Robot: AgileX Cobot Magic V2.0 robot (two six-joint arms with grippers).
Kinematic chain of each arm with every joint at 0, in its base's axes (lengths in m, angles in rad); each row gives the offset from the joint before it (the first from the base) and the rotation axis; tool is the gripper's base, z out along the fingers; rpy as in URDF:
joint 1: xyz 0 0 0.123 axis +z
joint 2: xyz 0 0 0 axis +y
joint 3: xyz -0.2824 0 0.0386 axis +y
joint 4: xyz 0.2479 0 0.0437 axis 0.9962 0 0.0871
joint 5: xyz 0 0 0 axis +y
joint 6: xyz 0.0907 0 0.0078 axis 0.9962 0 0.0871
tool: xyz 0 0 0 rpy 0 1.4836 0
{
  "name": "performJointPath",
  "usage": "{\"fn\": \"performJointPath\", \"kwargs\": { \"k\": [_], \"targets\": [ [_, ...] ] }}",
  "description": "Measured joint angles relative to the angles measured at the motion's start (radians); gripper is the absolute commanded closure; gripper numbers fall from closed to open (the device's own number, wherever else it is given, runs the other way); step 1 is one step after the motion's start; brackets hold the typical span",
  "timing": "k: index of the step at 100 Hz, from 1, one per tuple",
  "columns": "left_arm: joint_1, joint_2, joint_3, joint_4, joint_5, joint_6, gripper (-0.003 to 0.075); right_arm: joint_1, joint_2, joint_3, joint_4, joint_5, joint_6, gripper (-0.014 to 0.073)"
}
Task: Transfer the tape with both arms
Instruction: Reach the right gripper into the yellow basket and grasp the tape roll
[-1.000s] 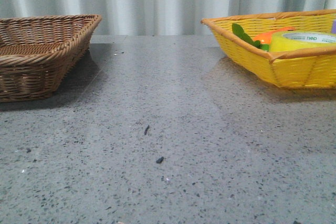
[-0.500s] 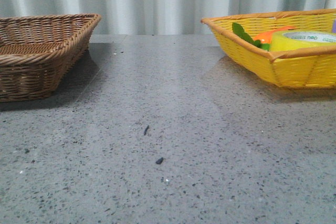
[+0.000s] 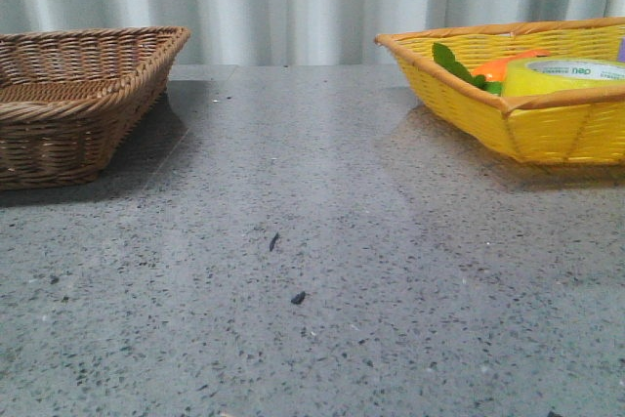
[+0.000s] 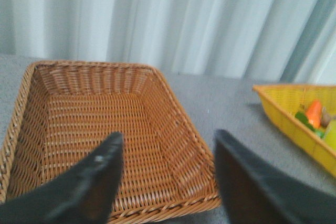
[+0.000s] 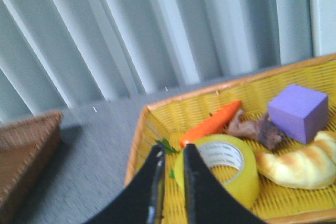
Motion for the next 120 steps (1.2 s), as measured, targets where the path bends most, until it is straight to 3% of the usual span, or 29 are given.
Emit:
{"fn": "performJointPath", "kwargs": {
  "k": [12,39,69,103,110,120],
  "targets": [
    [0.0,0.075,-0.027,-0.002,0.048,0.013,0.0231,0.0,0.19,-0.181,-0.002,0.17,-0.039,0.0305],
    [0.0,0.099,-0.027,-0.006,0.079,0.017,0.0231,0.004,0.582,-0.47,0.005,0.444,-0.113,0.0298],
    [0.0,0.1,-0.027,-0.006,0.102,0.021,0.0231,0.052,0.881,-0.545,0.019,0.469,-0.136,0.0298],
    [0.0,0.1,-0.03,-0.006,0.166,0.023,0.0231,0.052,1.043,-0.547,0.045,0.428,-0.138,0.03],
    [0.0,0.1,-0.03,-0.006,0.168,0.023,0.0231,0.052,1.064,-0.55,0.045,0.415,-0.144,0.0343],
    [0.0,0.1,-0.03,-0.01,0.168,0.023,0.0231,0.053,1.083,-0.552,0.045,0.404,-0.152,0.0573]
  ]
}}
